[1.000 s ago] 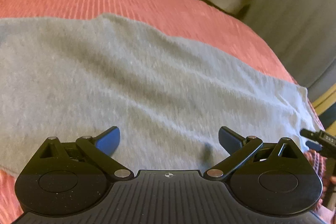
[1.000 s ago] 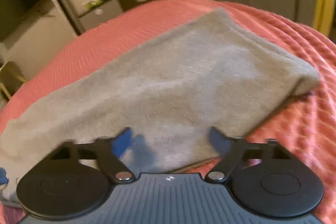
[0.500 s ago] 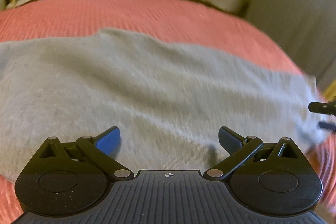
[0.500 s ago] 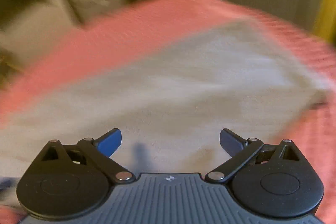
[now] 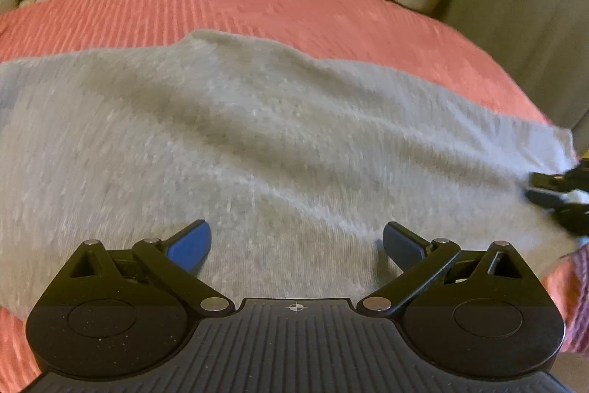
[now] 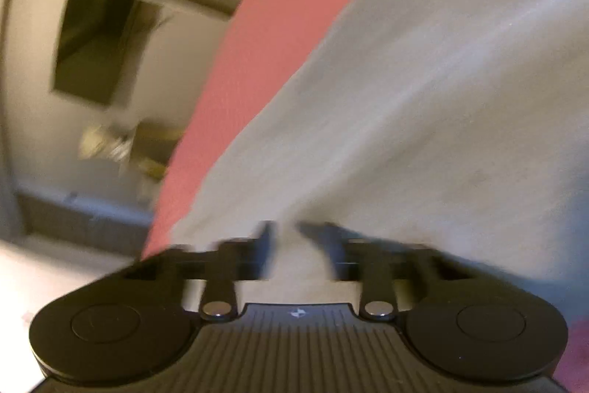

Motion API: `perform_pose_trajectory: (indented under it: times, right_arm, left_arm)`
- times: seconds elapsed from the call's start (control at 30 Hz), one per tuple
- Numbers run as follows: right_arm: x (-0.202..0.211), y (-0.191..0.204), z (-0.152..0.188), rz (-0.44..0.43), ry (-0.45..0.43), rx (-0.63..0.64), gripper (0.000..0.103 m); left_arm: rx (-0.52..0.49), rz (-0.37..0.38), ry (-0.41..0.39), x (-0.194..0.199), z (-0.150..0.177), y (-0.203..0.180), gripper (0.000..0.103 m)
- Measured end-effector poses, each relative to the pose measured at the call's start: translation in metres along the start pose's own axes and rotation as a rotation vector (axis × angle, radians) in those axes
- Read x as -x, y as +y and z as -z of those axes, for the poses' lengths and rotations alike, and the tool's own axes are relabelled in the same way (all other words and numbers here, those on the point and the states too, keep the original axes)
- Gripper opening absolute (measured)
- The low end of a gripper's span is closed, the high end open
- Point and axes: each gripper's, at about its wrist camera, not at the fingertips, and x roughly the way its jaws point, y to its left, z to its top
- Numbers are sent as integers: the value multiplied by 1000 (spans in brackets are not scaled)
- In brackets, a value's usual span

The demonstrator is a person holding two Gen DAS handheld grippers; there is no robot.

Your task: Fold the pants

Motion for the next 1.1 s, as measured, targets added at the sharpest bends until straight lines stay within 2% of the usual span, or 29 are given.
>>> perform_pose_trajectory:
  times: [0.03,0.1,0.13,0.17,0.23,0.27,0.3,0.33,0.4,0.43,0.47,0.53,0.57,0.67,0.7,0.77,0.8,0.87,0.97,1.03,1.1]
  right_arm:
    - [22,-15,-8,78,-66,-13,16]
    - [65,-43,-26,207,-195,-37,1]
    - [89,-51,-34,322,-269,-37,0]
    - [104,-51,-36,400,-330,-21,0]
    - [133,-41,-34,593,-462,26,16]
    - [143,-38,-28,601,-512,28,32]
    - [149,-39,-21,523,-525,18,38]
    - [149,-40,-13,430,-502,19,48]
    - [143,-44,0,313,-420,27,51]
    - [133,-46,4,284,-371,26,51]
    - [123,-50,5,294,-336,28,50]
    - [116,-58,0,324,-352,68,47]
    - [121,-60,-2,363,-378,79,47]
    - [140,-52,-9,550,-505,111,48]
    - [146,-52,-10,570,-542,117,52]
    - [154,-46,-1,554,-623,130,91]
    - [157,-44,5,551,-657,134,94]
    - [169,-51,16,476,-698,120,99]
    - [176,-76,19,286,-645,-4,99]
    - [174,-90,21,198,-640,-101,99]
    - [171,-100,17,155,-622,-174,99]
  left_arm:
    - [-12,-3,0,-1,0,-2,103]
    - [-28,-9,0,-3,-1,-3,103]
    - [-32,-12,0,-3,-1,-3,103]
    - [-34,-14,0,-4,-1,-4,103]
    - [-33,-18,0,-5,-2,-4,103]
    - [-32,-18,0,-6,-3,-5,103]
    - [-30,-17,-1,-7,-3,-6,103]
    - [-27,-14,-1,-8,-3,-6,103]
    - [-16,-6,-1,-8,-4,-6,103]
    - [-9,-1,0,-8,-3,-4,103]
    - [2,8,0,-8,-4,-2,103]
    - [30,28,-5,-5,-3,2,103]
    - [46,39,-12,-3,-2,5,103]
    - [78,55,-41,-1,1,8,103]
    - [86,57,-54,-1,2,9,103]
    - [82,53,-62,-3,3,7,103]
    - [68,47,-60,-3,3,6,103]
    - [37,35,-58,-4,4,2,103]
    - [-1,20,-51,-5,4,-2,103]
    - [-4,18,-49,-5,4,-1,103]
    - [5,24,-48,-5,3,0,103]
